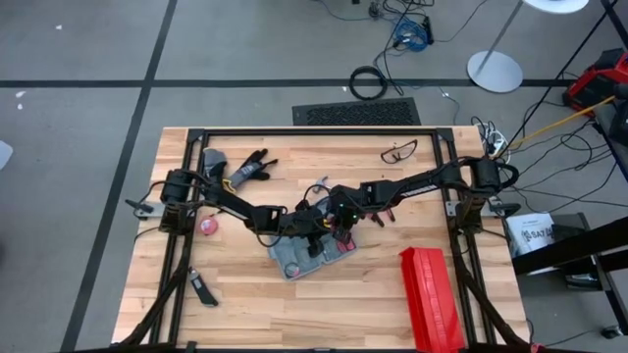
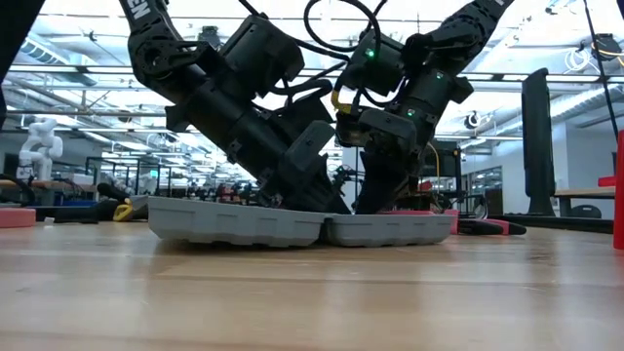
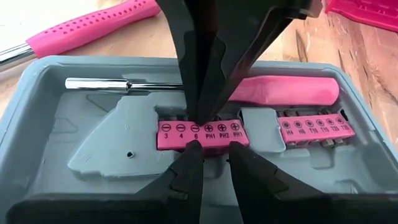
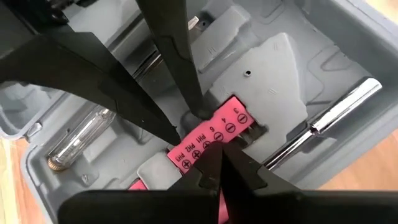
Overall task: Prefit tool cases
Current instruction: Remove the red terminal block from the gray prefit tools case
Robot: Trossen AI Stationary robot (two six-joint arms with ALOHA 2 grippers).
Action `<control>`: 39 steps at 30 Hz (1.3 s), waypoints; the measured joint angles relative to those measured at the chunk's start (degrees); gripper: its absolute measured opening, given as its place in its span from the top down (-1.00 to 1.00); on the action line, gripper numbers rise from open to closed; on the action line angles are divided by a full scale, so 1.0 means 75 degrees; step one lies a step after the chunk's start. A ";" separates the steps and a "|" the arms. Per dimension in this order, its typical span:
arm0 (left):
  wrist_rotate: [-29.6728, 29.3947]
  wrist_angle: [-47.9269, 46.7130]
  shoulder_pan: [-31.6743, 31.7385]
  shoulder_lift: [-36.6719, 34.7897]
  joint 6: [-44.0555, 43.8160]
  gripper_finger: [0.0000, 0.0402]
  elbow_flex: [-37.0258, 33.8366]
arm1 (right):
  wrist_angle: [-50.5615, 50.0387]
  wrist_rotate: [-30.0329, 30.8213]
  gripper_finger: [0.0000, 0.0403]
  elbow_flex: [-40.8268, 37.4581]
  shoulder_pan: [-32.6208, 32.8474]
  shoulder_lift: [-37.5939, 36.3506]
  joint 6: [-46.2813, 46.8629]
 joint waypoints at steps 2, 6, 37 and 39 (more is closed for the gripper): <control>-0.0006 0.0006 0.0000 0.0000 0.0004 0.57 -0.0004 | 0.0087 -0.0018 1.00 -0.0004 0.0000 0.0004 -0.0036; -0.0003 0.0057 -0.0015 -0.0075 0.0183 0.57 -0.0014 | 0.0279 -0.0057 1.00 -0.0004 0.0000 0.0010 -0.0093; -0.0794 -0.3063 -0.0210 -0.1877 0.0582 0.57 -0.0220 | 0.0355 0.2770 1.00 0.0865 0.1638 0.0480 -0.2502; -0.0787 -0.3075 -0.0210 -0.1877 0.0578 0.57 -0.0220 | 0.0104 0.2817 1.00 0.0970 0.1622 0.0755 -0.2320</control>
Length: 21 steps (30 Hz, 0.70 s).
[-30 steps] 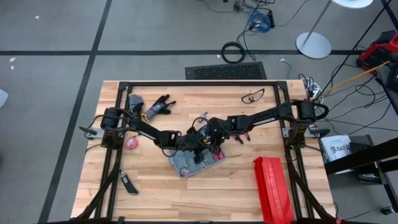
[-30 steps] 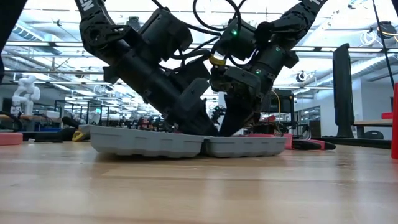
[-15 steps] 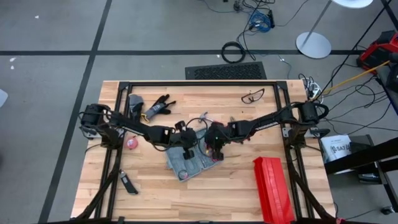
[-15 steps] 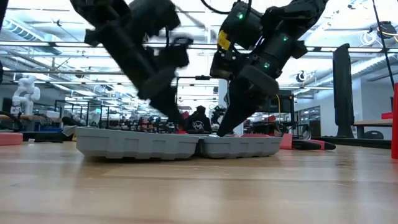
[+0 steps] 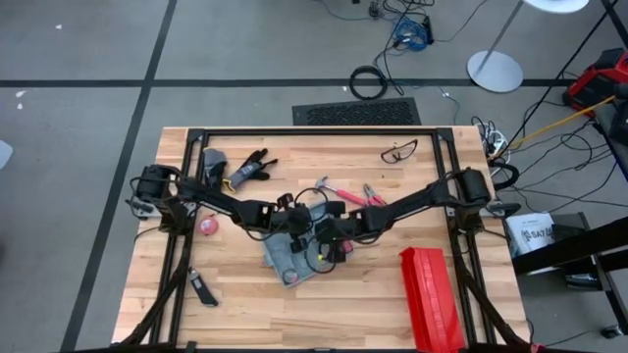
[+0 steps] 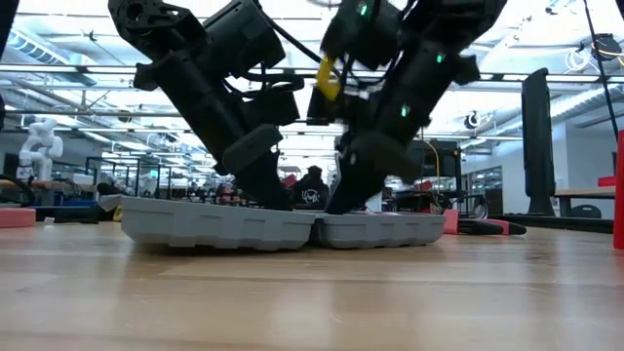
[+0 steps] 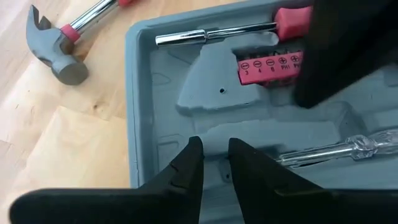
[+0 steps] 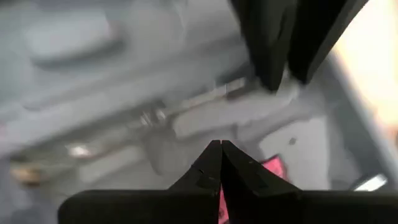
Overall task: Prefit tool cases
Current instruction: Remove the red terminal block from the gray prefit tools case
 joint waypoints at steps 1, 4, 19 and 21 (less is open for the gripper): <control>0.0000 -0.0006 -0.0005 0.0000 0.0002 0.57 0.0000 | -0.0114 0.0123 1.00 0.0107 0.0005 0.0132 0.0091; 0.0000 -0.0057 -0.0011 0.0006 0.0030 0.57 0.0005 | -0.0884 0.0807 1.00 0.0464 0.0038 0.0336 0.0284; 0.0197 0.0307 -0.0022 0.0519 0.0007 0.57 0.0012 | -0.2216 0.1887 1.00 0.1188 0.0215 0.0295 -0.0175; 0.0210 0.0538 -0.0049 0.0555 0.0005 0.57 0.0009 | -0.2070 0.1575 1.00 0.1188 0.0220 0.0324 -0.0163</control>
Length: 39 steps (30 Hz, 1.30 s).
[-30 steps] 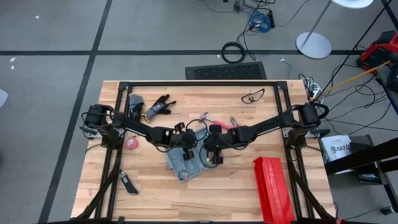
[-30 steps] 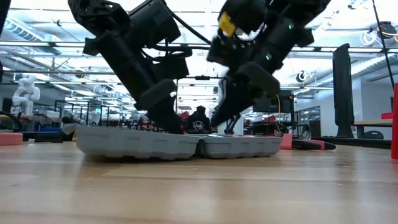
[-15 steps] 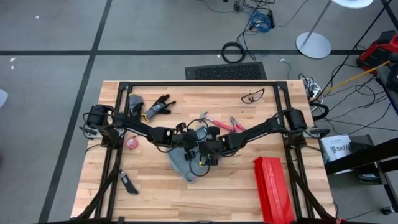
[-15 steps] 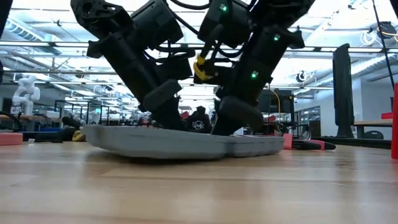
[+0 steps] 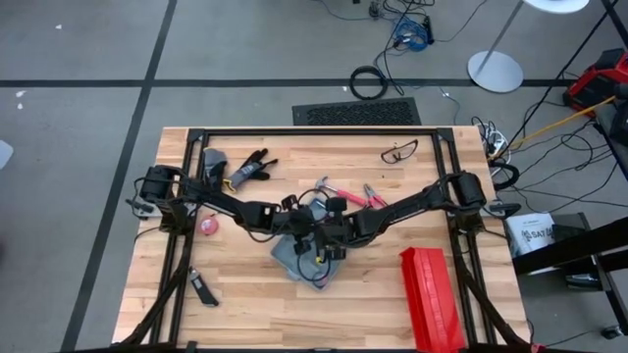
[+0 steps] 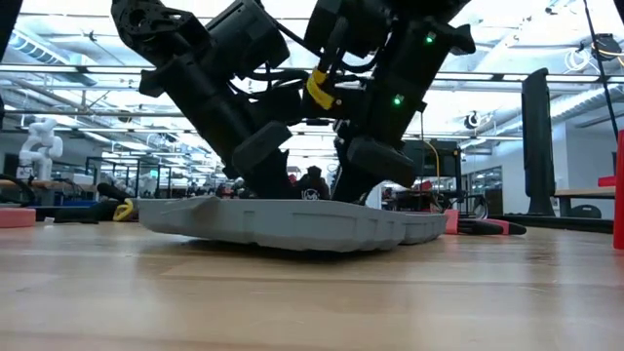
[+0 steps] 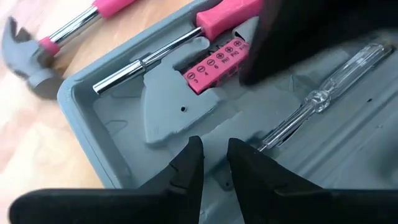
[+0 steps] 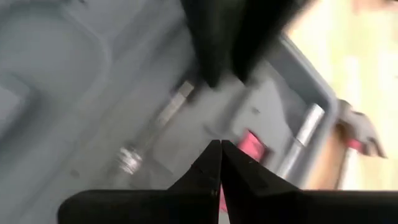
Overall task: Prefit tool cases
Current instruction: Remove the red terminal block from the gray prefit tools case
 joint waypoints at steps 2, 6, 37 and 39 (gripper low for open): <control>0.0036 0.0068 -0.0003 0.0004 -0.0002 0.57 -0.0009 | -0.0067 -0.0063 1.00 0.0003 0.0009 0.0038 0.0066; 0.0052 0.0077 -0.0003 0.0030 -0.0072 0.62 -0.0012 | -0.0283 -0.0014 1.00 -0.0026 -0.0016 0.0076 0.0269; 0.1679 -0.0120 -0.0427 -0.0647 0.0256 1.00 -0.0045 | -0.0128 0.0090 1.00 -0.0512 -0.0268 0.0052 0.0542; 0.1914 0.0210 -0.0376 -0.0335 0.0193 1.00 -0.0032 | -0.0025 -0.0051 1.00 -0.0530 -0.0323 0.0052 0.0545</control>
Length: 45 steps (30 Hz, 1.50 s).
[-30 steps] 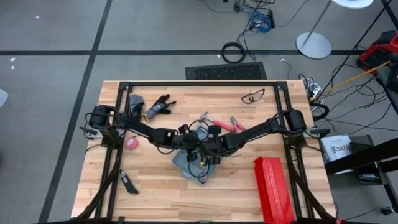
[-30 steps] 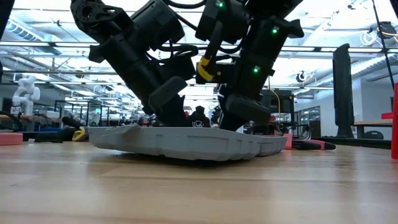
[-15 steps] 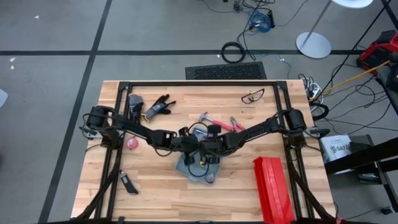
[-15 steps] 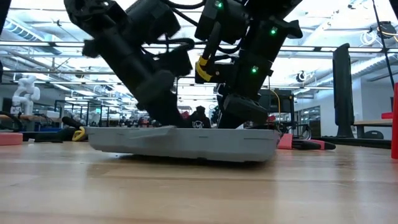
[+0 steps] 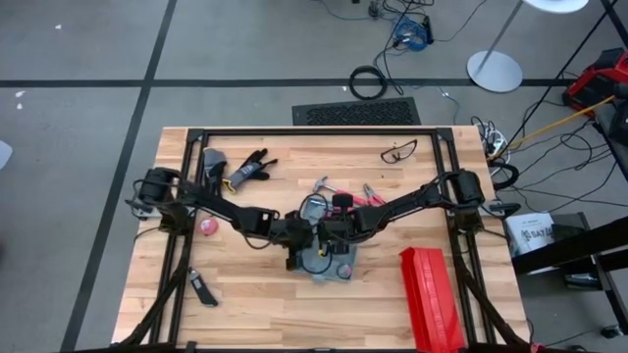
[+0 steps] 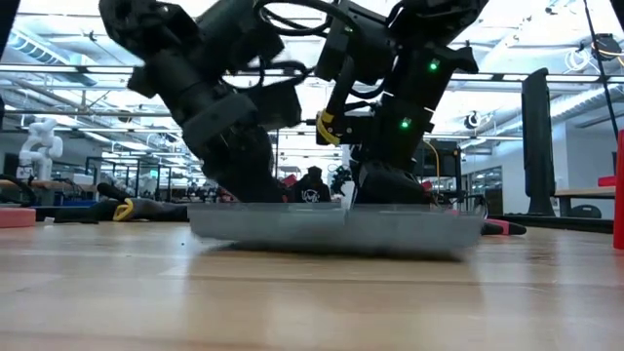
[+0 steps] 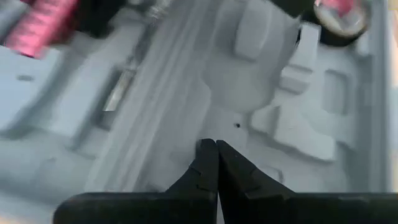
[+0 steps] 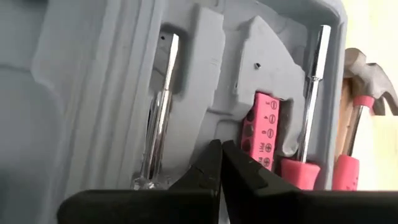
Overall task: Prefit tool cases
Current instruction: Remove the red terminal block from the gray prefit tools case
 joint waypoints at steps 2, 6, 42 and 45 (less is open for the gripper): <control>0.0148 0.0269 0.0066 0.0274 -0.0228 1.00 0.0028 | 0.0087 -0.0069 1.00 -0.0008 -0.0021 0.0000 0.0000; 0.0268 0.0472 0.0137 0.0752 -0.0529 1.00 0.0058 | 0.0119 0.0055 1.00 -0.0009 -0.0021 -0.0001 0.0047; 0.0071 0.0983 0.0134 0.1051 -0.0574 1.00 0.0013 | 0.0384 0.1344 1.00 -0.0047 -0.0390 0.0029 0.0262; 0.0070 0.0981 0.0131 0.1051 -0.0569 1.00 0.0011 | 0.0375 0.1397 1.00 -0.0047 -0.0394 -0.0020 0.0300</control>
